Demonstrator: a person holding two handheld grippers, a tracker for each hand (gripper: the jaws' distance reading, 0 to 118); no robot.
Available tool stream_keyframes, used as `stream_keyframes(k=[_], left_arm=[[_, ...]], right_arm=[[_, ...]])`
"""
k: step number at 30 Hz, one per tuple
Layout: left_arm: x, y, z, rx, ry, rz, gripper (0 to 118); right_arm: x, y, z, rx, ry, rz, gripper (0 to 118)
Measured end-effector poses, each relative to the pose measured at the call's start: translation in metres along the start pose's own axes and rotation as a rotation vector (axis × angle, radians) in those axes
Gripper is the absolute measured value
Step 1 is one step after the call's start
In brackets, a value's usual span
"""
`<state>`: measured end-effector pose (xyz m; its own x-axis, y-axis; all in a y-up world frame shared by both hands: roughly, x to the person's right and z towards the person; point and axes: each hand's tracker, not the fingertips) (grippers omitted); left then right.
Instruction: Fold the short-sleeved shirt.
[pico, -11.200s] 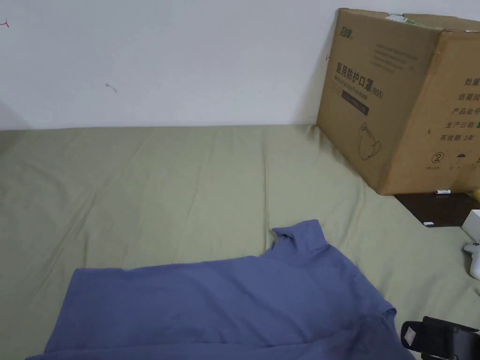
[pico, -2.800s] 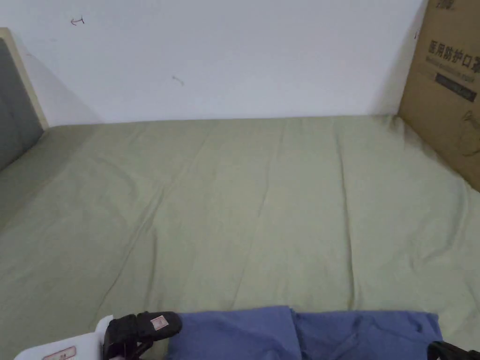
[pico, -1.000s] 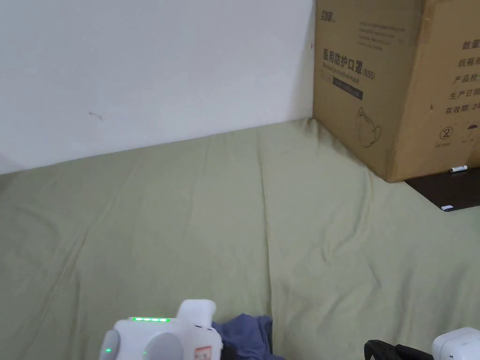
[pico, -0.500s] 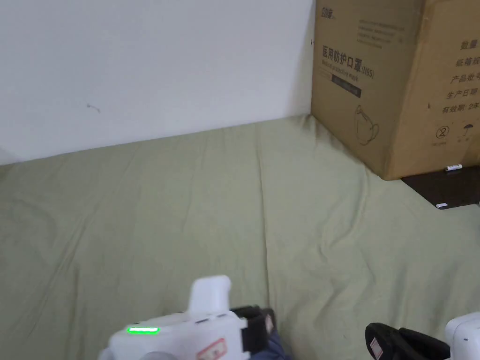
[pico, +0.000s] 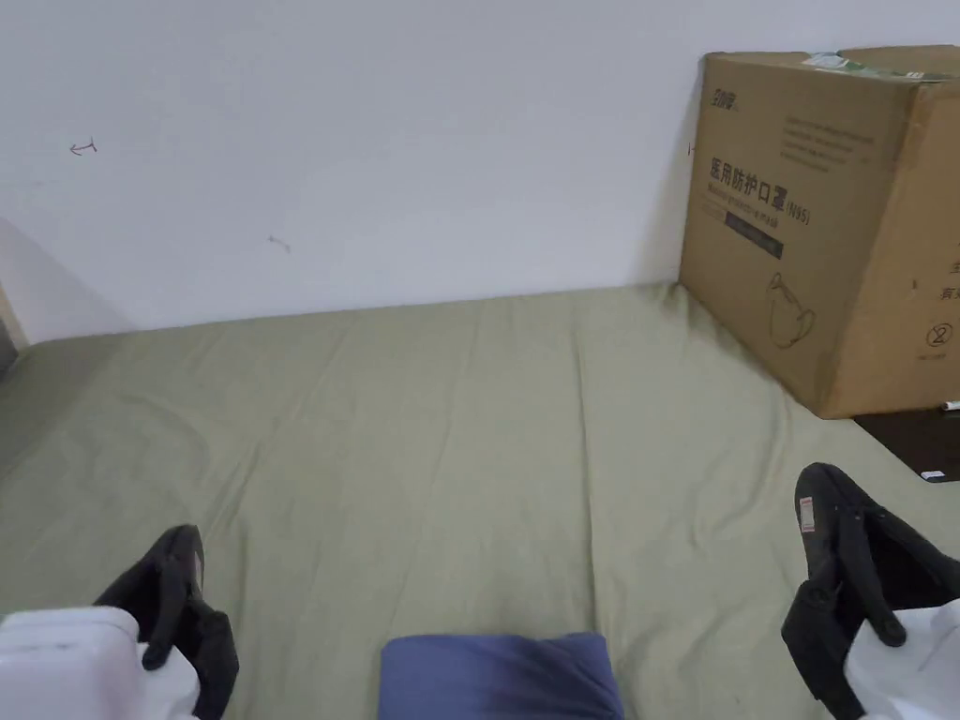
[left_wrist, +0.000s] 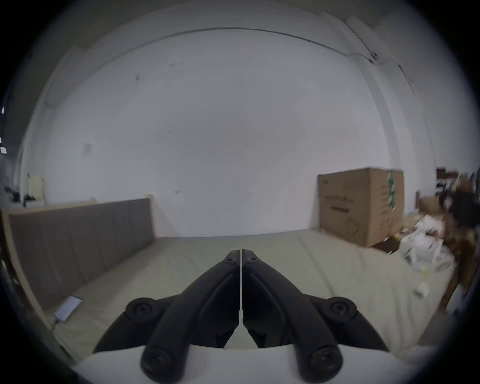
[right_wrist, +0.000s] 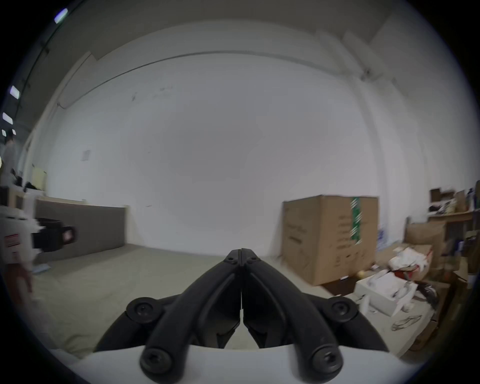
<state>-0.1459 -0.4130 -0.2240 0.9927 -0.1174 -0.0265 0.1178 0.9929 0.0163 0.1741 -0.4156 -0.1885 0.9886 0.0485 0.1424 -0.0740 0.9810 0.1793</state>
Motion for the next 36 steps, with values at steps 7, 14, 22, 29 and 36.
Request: stream_keyframes(k=[7,14,22,29,36], left_arm=[[0.008,-0.026,0.016,-0.033,0.026,0.052,0],[-0.004,-0.014,0.004,-0.060,-0.018,0.087,1],[-0.041,-0.018,-0.014,-0.237,-0.125,0.236,1],[-0.068,-0.055,-0.061,-0.503,-0.368,0.441,1],[-0.091,-0.169,-0.163,-0.975,-0.742,1.008,101]], right_arm=[[0.004,-0.021,0.001,-0.165,-0.022,-0.054,0],[0.018,-0.006,-0.005,-0.180,0.141,-0.124,0],[-0.015,-0.119,-0.129,-1.268,0.708,-0.229,0],[0.003,-0.194,-0.158,-1.471,0.571,-0.343,0],[0.010,-0.200,-0.158,-1.483,0.607,-0.394,0]])
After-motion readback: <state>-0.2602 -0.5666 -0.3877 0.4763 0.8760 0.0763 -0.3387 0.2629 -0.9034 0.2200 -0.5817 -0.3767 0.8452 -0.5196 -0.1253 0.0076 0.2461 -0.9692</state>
